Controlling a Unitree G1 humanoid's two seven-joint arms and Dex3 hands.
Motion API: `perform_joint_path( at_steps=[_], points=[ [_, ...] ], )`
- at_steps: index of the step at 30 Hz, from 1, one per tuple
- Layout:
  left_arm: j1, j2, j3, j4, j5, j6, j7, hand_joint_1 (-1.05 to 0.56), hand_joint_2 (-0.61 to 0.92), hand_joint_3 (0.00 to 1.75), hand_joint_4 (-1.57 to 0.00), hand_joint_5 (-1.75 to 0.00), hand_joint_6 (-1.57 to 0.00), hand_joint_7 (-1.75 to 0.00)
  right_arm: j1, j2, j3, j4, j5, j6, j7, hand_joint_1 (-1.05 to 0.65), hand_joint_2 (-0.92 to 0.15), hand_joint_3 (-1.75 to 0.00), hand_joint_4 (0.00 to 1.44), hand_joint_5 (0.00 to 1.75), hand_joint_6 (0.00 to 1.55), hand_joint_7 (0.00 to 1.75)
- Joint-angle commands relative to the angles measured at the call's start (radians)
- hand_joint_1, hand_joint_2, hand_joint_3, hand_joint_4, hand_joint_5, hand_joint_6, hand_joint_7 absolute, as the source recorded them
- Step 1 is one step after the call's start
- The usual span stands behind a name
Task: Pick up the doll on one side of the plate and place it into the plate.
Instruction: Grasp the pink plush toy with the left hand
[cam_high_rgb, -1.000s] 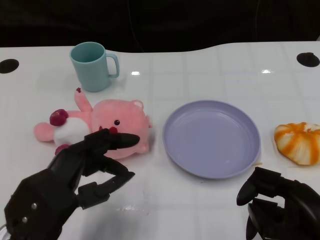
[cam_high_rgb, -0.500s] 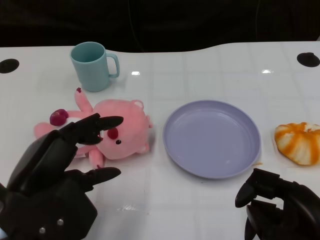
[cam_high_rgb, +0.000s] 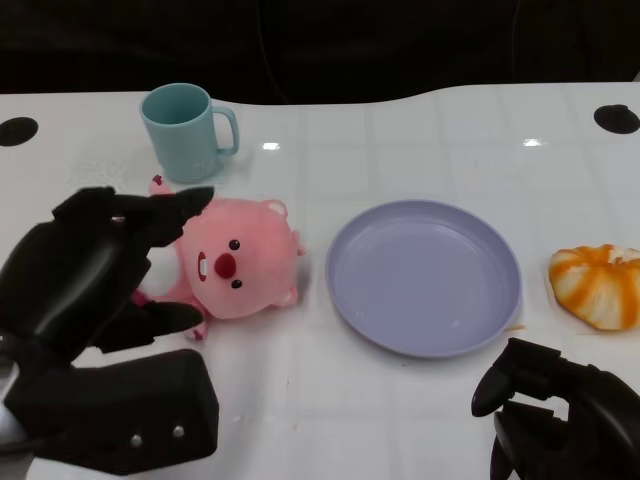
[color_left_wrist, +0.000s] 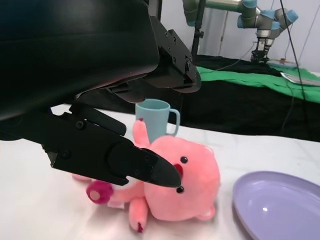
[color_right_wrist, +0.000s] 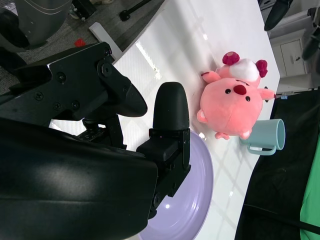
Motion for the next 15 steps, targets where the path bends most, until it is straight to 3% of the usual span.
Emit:
perform_joint_path(
  at_steps=[1, 8, 15],
  points=[
    [-0.034, 0.037, -0.014, 0.034, 0.061, 0.027, -0.028, -0.60, 0.89, 0.00, -0.01, -0.48, -0.25, 0.00, 0.007, -0.008, -0.011, -0.002, 0.000, -0.009, 0.002, -0.10, -0.67, -1.15, 0.66, 1.75, 0.51, 1.58],
    [-0.116, 0.072, -0.055, 0.112, 0.154, 0.088, -0.113, -0.66, 0.92, 0.01, 0.00, -0.22, -0.12, -0.01, 0.012, -0.008, -0.013, -0.007, 0.002, 0.000, -0.002, -0.08, -0.69, -1.16, 0.65, 1.75, 0.50, 1.57],
    [-0.223, 0.097, -0.096, 0.244, 0.177, 0.109, -0.171, -0.70, 0.91, 0.00, 0.00, -0.18, -0.12, 0.00, 0.015, -0.005, -0.012, -0.009, 0.003, 0.000, -0.005, -0.09, -0.69, -1.14, 0.65, 1.75, 0.50, 1.58]
  ],
)
